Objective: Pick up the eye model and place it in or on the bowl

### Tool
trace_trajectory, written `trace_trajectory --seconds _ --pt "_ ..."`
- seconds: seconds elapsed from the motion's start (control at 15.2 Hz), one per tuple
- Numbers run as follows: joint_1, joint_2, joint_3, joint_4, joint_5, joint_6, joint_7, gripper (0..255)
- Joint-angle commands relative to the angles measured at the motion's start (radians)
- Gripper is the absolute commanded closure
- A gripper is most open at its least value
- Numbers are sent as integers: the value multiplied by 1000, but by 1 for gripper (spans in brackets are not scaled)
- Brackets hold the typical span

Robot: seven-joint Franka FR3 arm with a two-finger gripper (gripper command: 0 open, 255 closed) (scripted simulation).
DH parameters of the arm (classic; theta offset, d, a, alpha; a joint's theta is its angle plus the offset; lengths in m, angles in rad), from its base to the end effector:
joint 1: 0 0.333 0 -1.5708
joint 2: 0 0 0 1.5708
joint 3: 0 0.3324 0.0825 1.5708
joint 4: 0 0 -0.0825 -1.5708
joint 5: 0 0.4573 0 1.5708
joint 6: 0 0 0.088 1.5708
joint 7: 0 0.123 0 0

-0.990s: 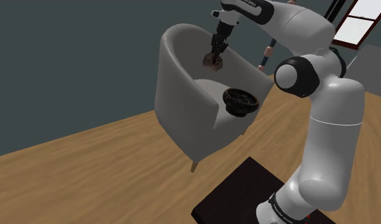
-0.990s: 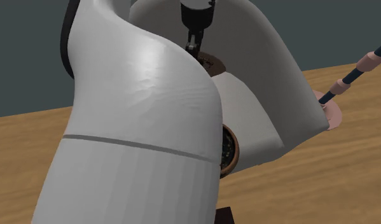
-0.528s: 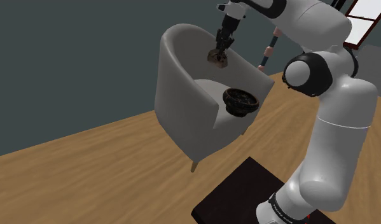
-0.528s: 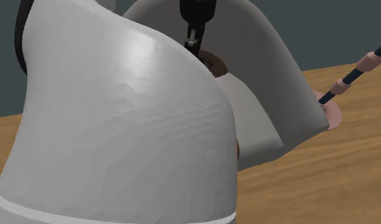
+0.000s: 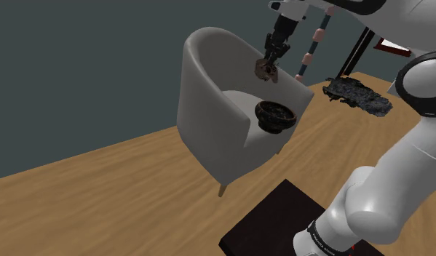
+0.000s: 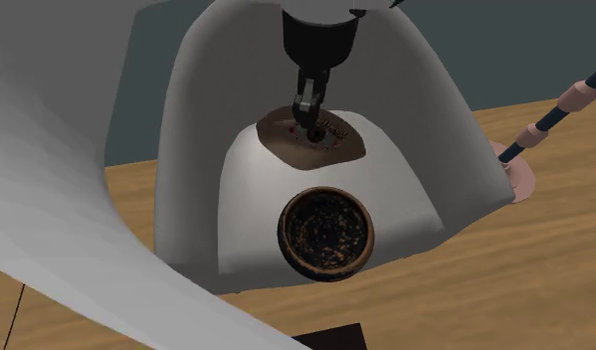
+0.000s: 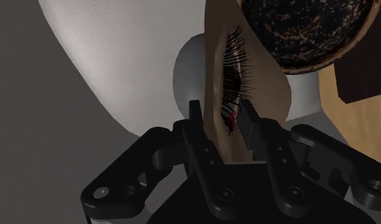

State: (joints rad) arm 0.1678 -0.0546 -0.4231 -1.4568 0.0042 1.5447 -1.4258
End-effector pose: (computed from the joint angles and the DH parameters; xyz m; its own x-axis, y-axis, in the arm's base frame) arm 0.5860 -0.1609 0.7152 0.3870 0.9209 0.0461 0.9115 -0.3896 0.1320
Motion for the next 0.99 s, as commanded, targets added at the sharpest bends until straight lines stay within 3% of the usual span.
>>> trace_trajectory --seconds 0.0,0.46,0.92 --pt "7 -89 13 -80 -38 0 17 255" --pt "-5 -377 82 -287 -132 -68 75 255" --pt "-14 -423 85 -425 -145 25 85 255"
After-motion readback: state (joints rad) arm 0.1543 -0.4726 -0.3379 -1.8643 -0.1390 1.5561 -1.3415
